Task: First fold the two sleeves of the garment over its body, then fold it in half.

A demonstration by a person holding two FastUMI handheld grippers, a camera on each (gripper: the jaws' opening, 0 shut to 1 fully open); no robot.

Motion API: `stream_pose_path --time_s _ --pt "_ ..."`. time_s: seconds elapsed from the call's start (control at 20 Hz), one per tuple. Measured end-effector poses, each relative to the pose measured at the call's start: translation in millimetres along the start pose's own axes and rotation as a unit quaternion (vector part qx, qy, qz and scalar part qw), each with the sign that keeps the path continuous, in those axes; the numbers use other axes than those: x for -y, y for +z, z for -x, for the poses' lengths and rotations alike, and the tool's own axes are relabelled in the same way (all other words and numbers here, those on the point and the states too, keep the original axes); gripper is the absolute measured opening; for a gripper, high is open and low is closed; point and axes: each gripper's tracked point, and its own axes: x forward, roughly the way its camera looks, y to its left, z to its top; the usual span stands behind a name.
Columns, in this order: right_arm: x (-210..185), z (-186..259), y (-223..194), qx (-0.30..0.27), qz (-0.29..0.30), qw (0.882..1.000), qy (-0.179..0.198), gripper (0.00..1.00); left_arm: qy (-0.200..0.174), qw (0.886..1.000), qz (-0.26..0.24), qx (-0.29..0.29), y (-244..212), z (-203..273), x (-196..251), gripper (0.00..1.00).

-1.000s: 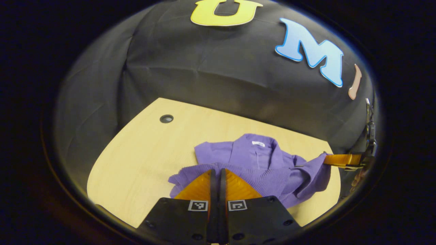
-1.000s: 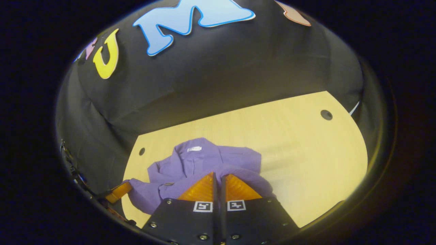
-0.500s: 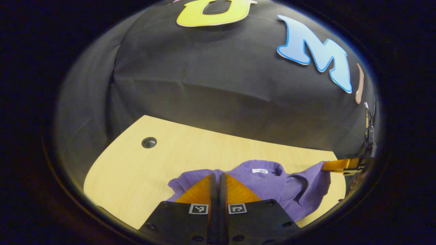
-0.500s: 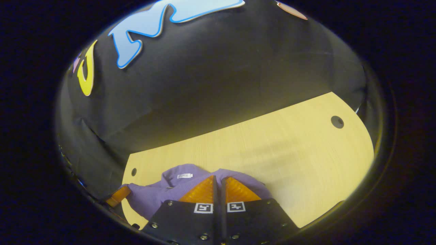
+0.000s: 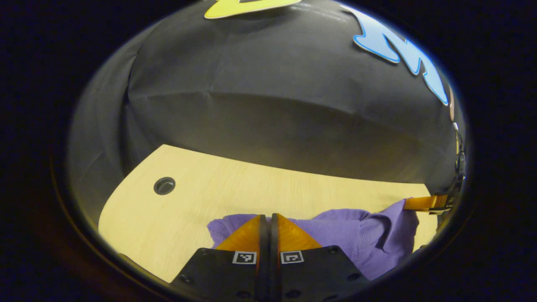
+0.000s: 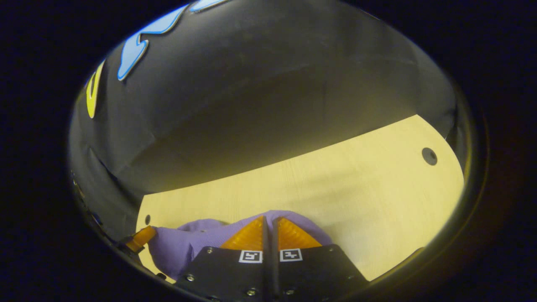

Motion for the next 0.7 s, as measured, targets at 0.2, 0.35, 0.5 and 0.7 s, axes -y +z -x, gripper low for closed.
stream_pose_path --time_s 0.2,0.35,0.5,0.7 --pt "6 -9 -12 -0.010 0.004 1.000 -0.004 0.00 0.011 1.000 0.005 -0.021 -20 -11 -8 0.06" --pt "7 -13 -22 -0.026 0.010 1.000 -0.007 0.00 0.014 0.999 0.010 -0.035 -33 -19 -14 0.06" --pt "8 -20 -33 -0.036 0.020 0.999 -0.005 0.01 0.017 0.999 0.007 -0.045 -40 -22 -14 0.07" --pt "11 -21 -35 -0.037 0.006 0.999 0.008 0.02 0.017 0.998 0.005 -0.057 -50 -25 -12 0.07"
